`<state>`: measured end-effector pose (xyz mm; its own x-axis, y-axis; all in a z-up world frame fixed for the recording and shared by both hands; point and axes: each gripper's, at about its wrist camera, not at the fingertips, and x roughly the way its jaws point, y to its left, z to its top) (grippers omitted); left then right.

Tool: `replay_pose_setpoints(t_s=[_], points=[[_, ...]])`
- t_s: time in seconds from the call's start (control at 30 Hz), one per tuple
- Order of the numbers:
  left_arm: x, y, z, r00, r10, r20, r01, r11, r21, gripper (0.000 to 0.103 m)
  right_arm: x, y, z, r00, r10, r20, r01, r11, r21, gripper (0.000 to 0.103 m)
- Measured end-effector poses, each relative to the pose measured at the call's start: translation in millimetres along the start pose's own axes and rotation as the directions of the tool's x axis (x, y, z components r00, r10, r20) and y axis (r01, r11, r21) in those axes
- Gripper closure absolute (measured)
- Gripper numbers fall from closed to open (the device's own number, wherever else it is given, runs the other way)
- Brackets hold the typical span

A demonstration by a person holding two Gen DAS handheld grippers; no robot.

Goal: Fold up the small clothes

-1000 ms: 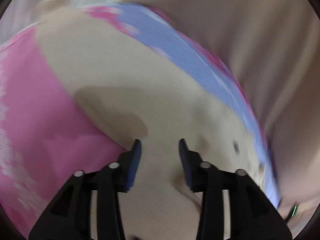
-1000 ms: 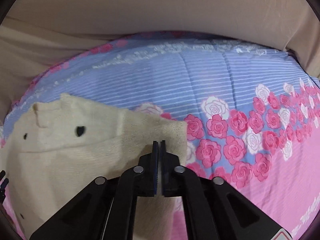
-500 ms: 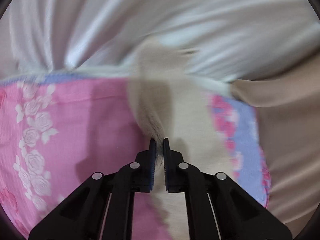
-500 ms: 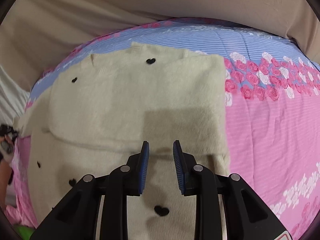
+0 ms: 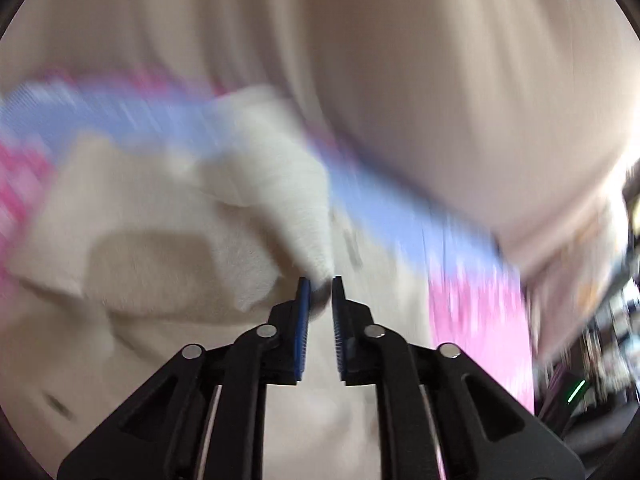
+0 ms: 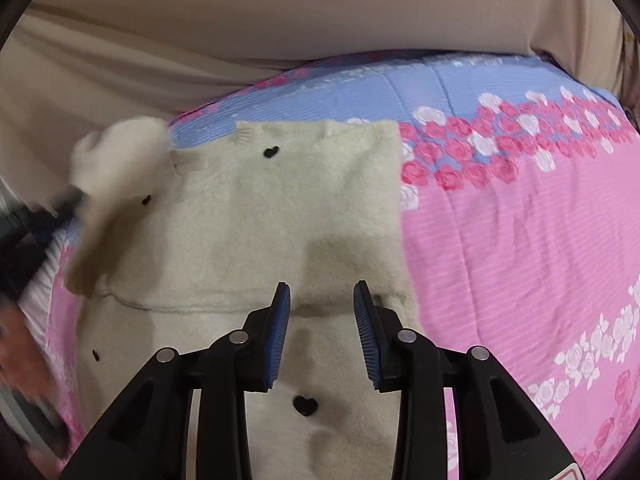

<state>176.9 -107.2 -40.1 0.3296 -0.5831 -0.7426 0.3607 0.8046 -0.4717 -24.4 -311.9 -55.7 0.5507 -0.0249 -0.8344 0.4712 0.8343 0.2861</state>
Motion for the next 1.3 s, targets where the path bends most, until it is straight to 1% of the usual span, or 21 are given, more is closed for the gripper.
replay_pose_setpoints(t_s=[0.07,0.13,0.2,0.27,0.4,0.5,0.57,0.63,0.67,0.7,0.73,0.8,0.87,0.93,1.0,1.03,1.07,1.1,1.13,1.17,1.3], points=[[30,-4,-35,0.991,0.047,-0.126,-0.047,0.999,-0.002,0.086,0,-11,-4,1.0,-0.001,-0.014,0.002,0.999,0.033,0.07],[32,7,-62,0.985,0.046,-0.168,-0.055,0.997,-0.052,0.08,-4,-16,-5,1.0,0.023,-0.013,-0.023,0.999,0.045,0.07],[16,24,-71,0.99,0.042,-0.137,-0.058,0.992,-0.114,0.053,-5,-13,-1,0.999,0.046,-0.003,-0.046,0.998,0.031,0.061],[-9,50,-71,0.995,0.088,-0.053,-0.096,0.98,-0.177,0.046,1,-8,7,0.997,0.079,0.001,-0.079,0.996,0.029,0.056],[-46,96,-60,0.989,0.14,0.046,-0.119,0.945,-0.303,0.045,33,2,28,0.984,0.178,-0.026,-0.175,0.981,0.08,0.055],[-62,144,-38,0.984,0.142,0.105,-0.072,0.865,-0.496,0.043,70,1,45,0.981,0.183,-0.064,-0.171,0.972,0.159,0.054],[-68,180,-35,0.982,0.126,0.138,-0.011,0.777,-0.629,0.043,86,-3,53,0.978,0.199,-0.065,-0.18,0.957,0.225,0.053],[-70,208,-31,0.978,0.143,0.153,0.006,0.711,-0.703,0.043,93,-4,58,0.969,0.244,-0.029,-0.226,0.932,0.282,0.051],[-74,221,-29,0.975,0.156,0.155,0.003,0.693,-0.721,0.043,95,0,62,0.96,0.28,-0.014,-0.264,0.921,0.286,0.06],[-73,228,-26,0.974,0.162,0.157,0.006,0.68,-0.734,0.044,96,5,65,0.953,0.303,-0.015,-0.288,0.917,0.277,0.092],[-72,233,-20,0.975,0.155,0.16,0.017,0.665,-0.747,0.044,92,12,71,0.951,0.309,-0.013,-0.295,0.92,0.257,0.091],[-75,243,-14,0.976,0.137,0.169,0.043,0.641,-0.766,0.044,66,21,81,0.939,0.338,0.069,-0.345,0.913,0.217,0.092],[-78,244,-10,0.974,0.135,0.182,0.056,0.634,-0.771,0.044,30,21,89,0.922,0.352,0.16,-0.378,0.907,0.188,0.093],[-76,244,-10,0.976,0.128,0.178,0.057,0.635,-0.77,0.044,11,13,88,0.933,0.305,0.19,-0.336,0.928,0.161,0.092],[-75,249,-17,0.98,0.121,0.161,0.049,0.632,-0.773,0.044,22,4,80,0.968,0.219,0.122,-0.234,0.963,0.131,0.091],[-72,248,-20,0.979,0.125,0.16,0.047,0.626,-0.779,0.044,39,-3,71,0.988,0.151,0.041,-0.155,0.98,0.126,0.091],[-71,245,-21,0.976,0.138,0.17,0.048,0.621,-0.782,0.044,51,-9,62,0.994,0.112,-0.021,-0.108,0.984,0.145,0.091],[-71,243,-20,0.974,0.145,0.175,0.049,0.616,-0.786,0.044,57,-16,53,0.991,0.126,-0.053,-0.114,0.975,0.189,0.09],[-74,243,-22,0.974,0.145,0.176,0.051,0.613,-0.788,0.044,55,-21,46,0.985,0.169,-0.037,-0.155,0.959,0.236,0.089],[-73,242,-21,0.974,0.144,0.174,0.051,0.611,-0.79,0.044,51,-25,41,0.982,0.189,-0.01,-0.18,0.947,0.265,0.083],[-70,248,-17,0.975,0.146,0.166,0.045,0.606,-0.794,0.044,54,-34,31,0.964,0.264,-0.014,-0.247,0.918,0.311,0.072]])
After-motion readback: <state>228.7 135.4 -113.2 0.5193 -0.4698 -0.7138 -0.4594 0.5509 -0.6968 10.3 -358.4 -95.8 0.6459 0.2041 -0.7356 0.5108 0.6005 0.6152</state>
